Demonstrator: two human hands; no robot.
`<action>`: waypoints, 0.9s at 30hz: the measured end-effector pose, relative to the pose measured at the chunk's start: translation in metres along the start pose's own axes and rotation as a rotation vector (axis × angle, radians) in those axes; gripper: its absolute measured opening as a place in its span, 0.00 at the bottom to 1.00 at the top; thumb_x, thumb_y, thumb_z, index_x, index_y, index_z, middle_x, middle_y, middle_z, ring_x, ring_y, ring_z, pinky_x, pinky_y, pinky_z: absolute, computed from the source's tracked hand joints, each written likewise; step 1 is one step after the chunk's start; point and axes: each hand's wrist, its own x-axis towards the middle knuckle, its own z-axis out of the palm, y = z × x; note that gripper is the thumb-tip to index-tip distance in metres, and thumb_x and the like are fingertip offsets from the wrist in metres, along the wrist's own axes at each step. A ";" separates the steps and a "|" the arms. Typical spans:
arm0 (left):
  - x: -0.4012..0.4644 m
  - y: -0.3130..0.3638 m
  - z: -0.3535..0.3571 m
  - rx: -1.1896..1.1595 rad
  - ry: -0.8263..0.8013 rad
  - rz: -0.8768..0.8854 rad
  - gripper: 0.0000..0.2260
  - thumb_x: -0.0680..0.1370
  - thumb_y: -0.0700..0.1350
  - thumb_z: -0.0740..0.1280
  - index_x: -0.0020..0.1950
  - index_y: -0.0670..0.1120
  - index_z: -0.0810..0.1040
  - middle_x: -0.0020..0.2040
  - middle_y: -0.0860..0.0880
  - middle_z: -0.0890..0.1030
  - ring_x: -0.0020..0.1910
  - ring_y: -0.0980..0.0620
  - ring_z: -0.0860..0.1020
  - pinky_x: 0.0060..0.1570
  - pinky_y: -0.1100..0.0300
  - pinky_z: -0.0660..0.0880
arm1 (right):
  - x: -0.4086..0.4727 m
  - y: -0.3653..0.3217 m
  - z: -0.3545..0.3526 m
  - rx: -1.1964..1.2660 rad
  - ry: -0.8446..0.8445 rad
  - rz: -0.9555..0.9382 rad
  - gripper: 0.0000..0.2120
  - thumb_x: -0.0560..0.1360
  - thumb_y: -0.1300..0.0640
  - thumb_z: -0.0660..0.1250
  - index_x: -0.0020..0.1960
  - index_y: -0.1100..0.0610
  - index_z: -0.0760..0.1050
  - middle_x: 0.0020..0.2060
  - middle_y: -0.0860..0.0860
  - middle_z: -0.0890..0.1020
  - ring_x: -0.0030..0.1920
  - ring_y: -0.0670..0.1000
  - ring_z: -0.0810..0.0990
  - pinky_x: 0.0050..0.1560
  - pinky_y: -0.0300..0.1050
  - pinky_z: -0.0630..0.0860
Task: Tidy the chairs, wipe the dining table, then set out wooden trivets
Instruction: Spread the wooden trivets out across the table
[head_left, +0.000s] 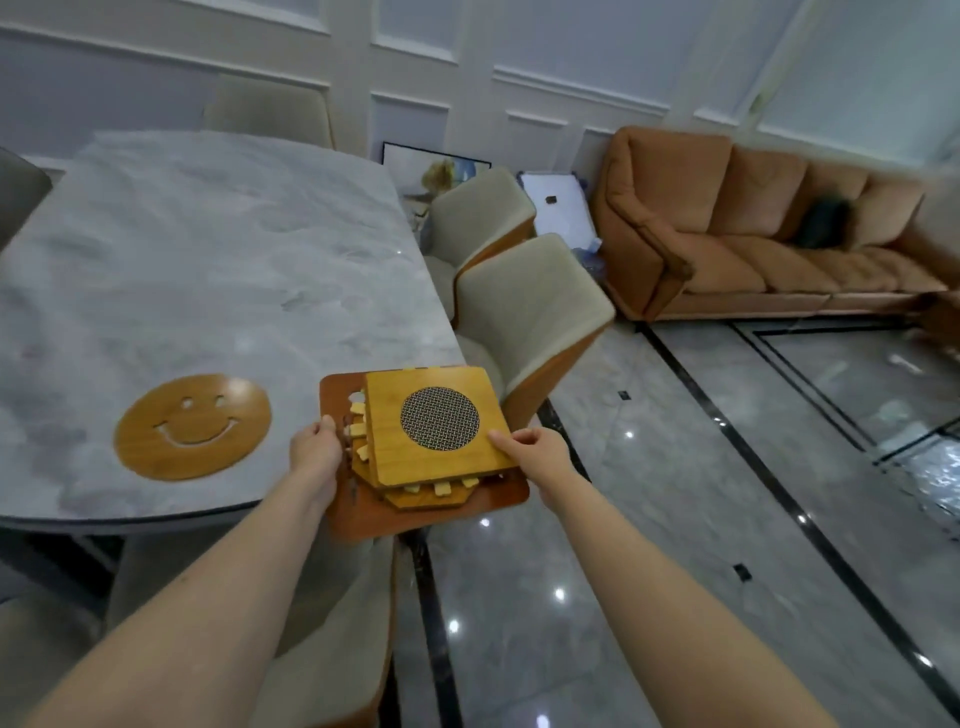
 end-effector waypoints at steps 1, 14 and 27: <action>-0.002 0.002 0.012 0.012 -0.008 0.007 0.16 0.83 0.48 0.54 0.58 0.39 0.77 0.53 0.41 0.78 0.47 0.48 0.72 0.47 0.56 0.67 | 0.003 0.003 -0.011 0.029 -0.007 0.023 0.15 0.71 0.48 0.74 0.47 0.58 0.75 0.39 0.49 0.77 0.38 0.45 0.75 0.34 0.37 0.71; 0.067 0.044 0.168 0.032 -0.038 0.004 0.12 0.83 0.50 0.55 0.50 0.46 0.74 0.43 0.46 0.76 0.38 0.49 0.74 0.45 0.53 0.69 | 0.157 -0.002 -0.092 0.332 -0.025 0.278 0.25 0.74 0.51 0.71 0.64 0.64 0.70 0.61 0.57 0.76 0.59 0.55 0.76 0.56 0.50 0.75; 0.158 0.111 0.253 -0.005 0.154 -0.022 0.17 0.83 0.48 0.54 0.61 0.39 0.75 0.52 0.42 0.77 0.48 0.45 0.74 0.47 0.53 0.69 | 0.333 -0.078 -0.102 0.255 -0.190 0.276 0.21 0.80 0.54 0.63 0.67 0.65 0.68 0.64 0.59 0.75 0.62 0.59 0.74 0.55 0.51 0.72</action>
